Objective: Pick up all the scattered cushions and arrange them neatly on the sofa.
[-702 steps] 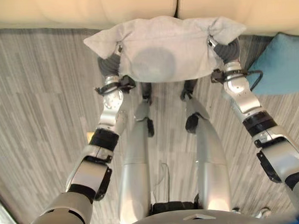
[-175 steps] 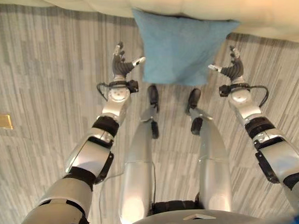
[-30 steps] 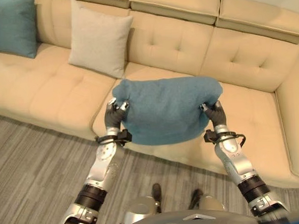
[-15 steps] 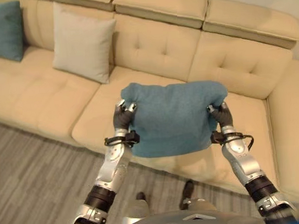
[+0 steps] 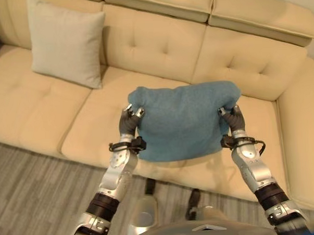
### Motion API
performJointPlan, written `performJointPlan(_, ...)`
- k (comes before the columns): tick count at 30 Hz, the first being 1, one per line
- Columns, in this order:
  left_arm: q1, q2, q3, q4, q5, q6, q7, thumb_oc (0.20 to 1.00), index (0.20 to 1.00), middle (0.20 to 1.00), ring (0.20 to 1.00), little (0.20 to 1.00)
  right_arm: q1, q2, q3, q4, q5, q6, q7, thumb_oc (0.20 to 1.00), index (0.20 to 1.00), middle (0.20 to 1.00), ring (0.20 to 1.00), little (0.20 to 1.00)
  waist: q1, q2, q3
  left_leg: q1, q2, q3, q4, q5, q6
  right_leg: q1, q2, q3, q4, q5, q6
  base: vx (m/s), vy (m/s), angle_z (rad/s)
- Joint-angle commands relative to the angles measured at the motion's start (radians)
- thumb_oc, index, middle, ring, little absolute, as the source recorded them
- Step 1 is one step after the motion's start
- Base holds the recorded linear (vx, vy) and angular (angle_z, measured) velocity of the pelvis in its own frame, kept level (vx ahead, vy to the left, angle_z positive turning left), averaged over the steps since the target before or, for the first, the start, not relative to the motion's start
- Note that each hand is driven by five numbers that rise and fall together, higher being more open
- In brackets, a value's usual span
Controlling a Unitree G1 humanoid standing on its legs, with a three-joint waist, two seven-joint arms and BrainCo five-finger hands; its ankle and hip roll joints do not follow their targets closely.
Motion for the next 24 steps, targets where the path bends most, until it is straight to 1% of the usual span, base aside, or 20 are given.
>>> performJointPlan(1, -0.101, -0.027, -0.077, -0.135, 0.067, -0.068, -0.084, 0.2, 0.2, 0.2, 0.2, 0.2, -0.134, 0.053, 0.049, -0.109, -0.008, -0.116, 0.071, 0.2, 0.2, 0.2, 0.2, 0.2, 0.043, 0.002, -0.081, 0.042, 0.023, -0.009, 0.064, -0.099, -0.036, -0.005, -0.013, 0.018, 0.094, -0.011, 0.075, 0.06, 0.117, -0.21)
performJointPlan(4, -0.146, -0.019, -0.074, -0.135, 0.097, -0.073, -0.063, 0.2, 0.2, 0.2, 0.2, 0.2, -0.162, 0.046, 0.051, -0.098, -0.022, -0.116, 0.06, 0.2, 0.2, 0.2, 0.2, 0.2, 0.045, 0.002, -0.081, 0.042, 0.019, -0.005, 0.066, -0.104, -0.031, -0.008, -0.017, 0.019, 0.09, -0.011, 0.076, 0.05, 0.07, -0.1)
performJointPlan(7, -0.26, -0.027, -0.076, -0.109, 0.139, -0.082, -0.009, 0.2, 0.2, 0.2, 0.2, 0.2, -0.26, 0.044, 0.071, -0.067, -0.03, -0.115, 0.037, 0.2, 0.2, 0.2, 0.2, 0.2, 0.043, 0.008, -0.077, 0.033, 0.022, 0.002, 0.053, -0.097, -0.031, -0.021, -0.015, 0.017, 0.076, -0.009, 0.072, 0.03, 0.041, -0.04)
performJointPlan(9, -0.353, -0.038, -0.085, -0.089, 0.143, -0.1, 0.032, 0.2, 0.2, 0.2, 0.2, 0.2, -0.337, 0.033, 0.093, -0.054, -0.046, -0.115, 0.013, 0.2, 0.2, 0.2, 0.2, 0.2, 0.037, 0.013, -0.055, 0.0, 0.027, 0.002, 0.049, -0.085, -0.035, -0.063, -0.014, 0.016, 0.074, -0.002, 0.071, -0.13, -0.004, -0.08)
performJointPlan(10, -0.441, -0.035, -0.095, -0.055, 0.153, -0.116, 0.071, 0.2, 0.2, 0.2, 0.2, 0.2, -0.424, 0.017, 0.11, -0.019, -0.068, -0.111, -0.019, 0.2, 0.2, 0.2, 0.2, 0.2, 0.034, 0.016, -0.041, -0.039, 0.038, -0.001, 0.04, -0.065, -0.039, -0.109, -0.01, 0.017, 0.073, 0.007, 0.07, -0.19, -0.02, -0.03)
performJointPlan(11, -0.491, -0.035, -0.103, -0.031, 0.157, -0.123, 0.094, 0.2, 0.2, 0.2, 0.2, 0.2, -0.472, 0.012, 0.114, 0.005, -0.068, -0.111, -0.034, 0.2, 0.2, 0.2, 0.2, 0.2, 0.032, 0.018, -0.037, -0.053, 0.042, -0.002, 0.029, -0.054, -0.04, -0.126, -0.007, 0.016, 0.068, 0.014, 0.069, -0.18, -0.026, -0.01)
performJointPlan(12, -0.58, -0.037, -0.113, 0.029, 0.153, -0.129, 0.127, 0.2, 0.2, 0.2, 0.2, 0.2, -0.569, -0.001, 0.124, 0.046, -0.08, -0.105, -0.065, 0.2, 0.2, 0.2, 0.2, 0.2, 0.027, 0.022, -0.027, -0.082, 0.048, -0.005, 0.012, -0.033, -0.043, -0.159, -0.003, 0.012, 0.056, 0.026, 0.068, -0.07, -0.015, -0.05)
performJointPlan(13, -0.584, -0.037, -0.113, 0.032, 0.153, -0.131, 0.127, 0.2, 0.2, 0.2, 0.2, 0.2, -0.573, -0.002, 0.123, 0.048, -0.08, -0.106, -0.066, 0.2, 0.2, 0.2, 0.2, 0.2, 0.027, 0.022, -0.026, -0.084, 0.048, -0.006, 0.011, -0.032, -0.043, -0.161, -0.002, 0.011, 0.056, 0.027, 0.068, -0.06, -0.013, -0.1)
performJointPlan(14, -0.629, -0.04, -0.12, 0.069, 0.145, -0.132, 0.141, 0.2, 0.2, 0.2, 0.2, 0.2, -0.624, -0.005, 0.128, 0.071, -0.081, -0.105, -0.079, 0.2, 0.2, 0.2, 0.2, 0.2, 0.024, 0.023, -0.022, -0.101, 0.051, -0.007, 0.003, -0.022, -0.046, -0.18, -0.001, 0.01, 0.05, 0.035, 0.068, -0.06, -0.019, -0.13)
performJointPlan(15, -0.724, -0.042, -0.132, 0.147, 0.14, -0.137, 0.165, 0.2, 0.2, 0.2, 0.2, 0.2, -0.726, -0.024, 0.144, 0.105, -0.103, -0.104, -0.109, 0.2, 0.2, 0.2, 0.2, 0.2, 0.023, 0.026, -0.013, -0.129, 0.058, -0.012, -0.01, -0.008, -0.053, -0.212, 0.007, 0.015, 0.036, 0.05, 0.068, -0.07, -0.015, -0.09)
performJointPlan(16, -0.728, -0.042, -0.132, 0.15, 0.14, -0.138, 0.165, 0.2, 0.2, 0.2, 0.2, 0.2, -0.73, -0.024, 0.144, 0.107, -0.102, -0.104, -0.109, 0.2, 0.2, 0.2, 0.2, 0.2, 0.021, 0.025, -0.015, -0.135, 0.056, -0.013, -0.011, -0.003, -0.052, -0.217, 0.006, 0.014, 0.035, 0.053, 0.068, -0.07, -0.008, -0.05)
performJointPlan(17, -0.814, -0.039, -0.143, 0.212, 0.141, -0.14, 0.184, 0.2, 0.2, 0.2, 0.2, 0.2, -0.807, -0.032, 0.154, 0.137, -0.113, -0.105, -0.135, 0.2, 0.2, 0.2, 0.2, 0.2, 0.019, 0.029, -0.013, -0.16, 0.06, -0.016, -0.026, 0.009, -0.061, -0.247, 0.012, 0.018, 0.02, 0.067, 0.071, -0.04, 0.011, -0.04)
performJointPlan(18, -0.86, -0.031, -0.148, 0.243, 0.141, -0.141, 0.19, 0.2, 0.2, 0.2, 0.2, 0.2, -0.845, -0.041, 0.158, 0.159, -0.121, -0.103, -0.147, 0.2, 0.2, 0.2, 0.2, 0.2, 0.015, 0.031, -0.017, -0.177, 0.06, -0.019, -0.035, 0.022, -0.064, -0.265, 0.012, 0.017, 0.008, 0.079, 0.073, -0.03, 0.007, -0.06)
performJointPlan(19, -0.866, -0.031, -0.148, 0.248, 0.14, -0.143, 0.189, 0.2, 0.2, 0.2, 0.2, 0.2, -0.851, -0.041, 0.158, 0.162, -0.121, -0.105, -0.148, 0.2, 0.2, 0.2, 0.2, 0.2, 0.015, 0.031, -0.017, -0.181, 0.061, -0.019, -0.036, 0.023, -0.064, -0.269, 0.013, 0.016, 0.007, 0.08, 0.073, -0.02, 0.014, -0.08)
performJointPlan(20, -0.967, -0.029, -0.162, 0.311, 0.128, -0.147, 0.212, 0.2, 0.2, 0.2, 0.2, 0.2, -0.937, -0.055, 0.168, 0.214, -0.128, -0.107, -0.18, 0.2, 0.2, 0.2, 0.2, 0.2, 0.016, 0.036, -0.013, -0.203, 0.062, -0.022, -0.058, 0.04, -0.071, -0.295, 0.017, 0.022, -0.016, 0.097, 0.079, 0.01, 0.01, -0.06)
performJointPlan(21, -1.034, -0.032, -0.168, 0.355, 0.111, -0.157, 0.214, 0.2, 0.2, 0.2, 0.2, 0.2, -0.995, -0.065, 0.179, 0.262, -0.126, -0.109, -0.197, 0.2, 0.2, 0.2, 0.2, 0.2, 0.016, 0.042, -0.014, -0.22, 0.067, -0.028, -0.081, 0.054, -0.079, -0.315, 0.023, 0.029, -0.034, 0.106, 0.079, 0.01, 0.015, -0.06)
performJointPlan(24, -1.118, -0.033, -0.181, 0.401, 0.088, -0.168, 0.219, 0.2, 0.2, 0.2, 0.2, 0.2, -1.064, -0.077, 0.19, 0.319, -0.111, -0.108, -0.211, 0.2, 0.2, 0.2, 0.2, 0.2, 0.014, 0.049, -0.016, -0.247, 0.07, -0.032, -0.105, 0.073, -0.085, -0.345, 0.025, 0.039, -0.057, 0.123, 0.084, 0.01, 0.019, -0.12)
